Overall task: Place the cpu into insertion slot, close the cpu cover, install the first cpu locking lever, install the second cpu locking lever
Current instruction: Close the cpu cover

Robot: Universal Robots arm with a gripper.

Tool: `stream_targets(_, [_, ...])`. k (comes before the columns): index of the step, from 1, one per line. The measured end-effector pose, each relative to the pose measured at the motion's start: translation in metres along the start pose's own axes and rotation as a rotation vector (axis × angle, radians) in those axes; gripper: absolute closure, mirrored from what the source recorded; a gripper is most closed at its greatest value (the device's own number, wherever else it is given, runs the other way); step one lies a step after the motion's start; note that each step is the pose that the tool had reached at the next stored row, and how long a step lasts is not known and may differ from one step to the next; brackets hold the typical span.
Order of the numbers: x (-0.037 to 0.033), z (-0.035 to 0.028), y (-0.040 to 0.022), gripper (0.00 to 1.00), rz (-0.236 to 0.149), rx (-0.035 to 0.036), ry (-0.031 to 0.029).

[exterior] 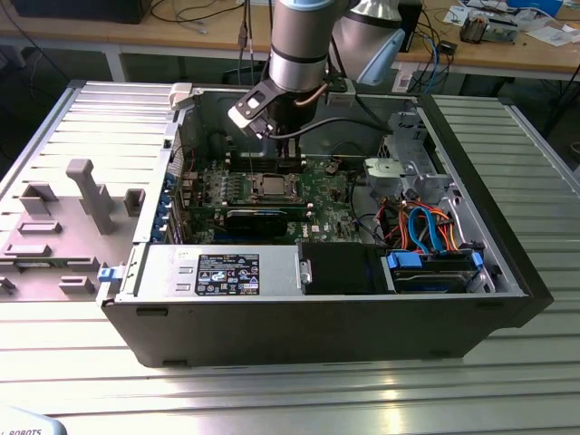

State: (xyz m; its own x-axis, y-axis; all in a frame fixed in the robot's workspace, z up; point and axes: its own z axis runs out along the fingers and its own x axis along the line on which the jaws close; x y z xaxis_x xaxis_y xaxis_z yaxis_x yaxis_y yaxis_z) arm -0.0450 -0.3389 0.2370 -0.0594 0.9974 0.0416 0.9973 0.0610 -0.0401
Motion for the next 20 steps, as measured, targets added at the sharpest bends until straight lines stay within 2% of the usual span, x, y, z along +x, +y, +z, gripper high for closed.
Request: stream_targets(20, [0.0004, 0.0042, -0.0093, 0.89, 0.000, 0.0000, 0.0001])
